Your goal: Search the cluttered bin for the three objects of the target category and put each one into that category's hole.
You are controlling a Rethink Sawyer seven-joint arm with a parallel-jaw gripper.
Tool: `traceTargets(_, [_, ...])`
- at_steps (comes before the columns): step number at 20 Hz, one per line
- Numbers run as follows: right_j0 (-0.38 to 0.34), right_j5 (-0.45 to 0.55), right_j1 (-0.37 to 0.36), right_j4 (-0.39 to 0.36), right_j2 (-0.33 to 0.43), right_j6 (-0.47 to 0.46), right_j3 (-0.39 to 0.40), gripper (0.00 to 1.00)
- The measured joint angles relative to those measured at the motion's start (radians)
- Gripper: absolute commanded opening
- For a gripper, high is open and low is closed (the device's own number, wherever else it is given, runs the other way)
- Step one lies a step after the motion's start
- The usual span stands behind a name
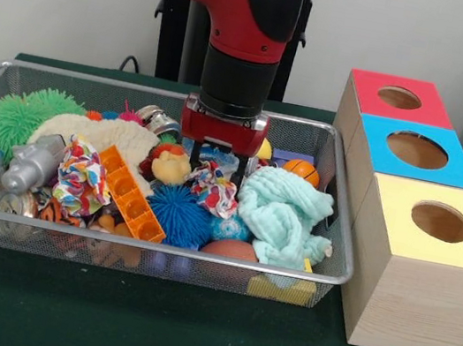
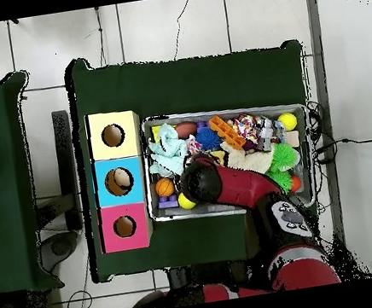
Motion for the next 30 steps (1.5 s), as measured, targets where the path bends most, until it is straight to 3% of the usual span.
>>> traceTargets(9, [-0.004,0.000,0.000,0.000,0.004,0.000,0.000,1.00])
traceTargets(10, [-0.003,0.000,0.000,0.000,0.006,0.000,0.000,0.00])
traceTargets(30, [0.045,0.000,-0.012,0.000,-0.022,0.000,0.008,0.00])
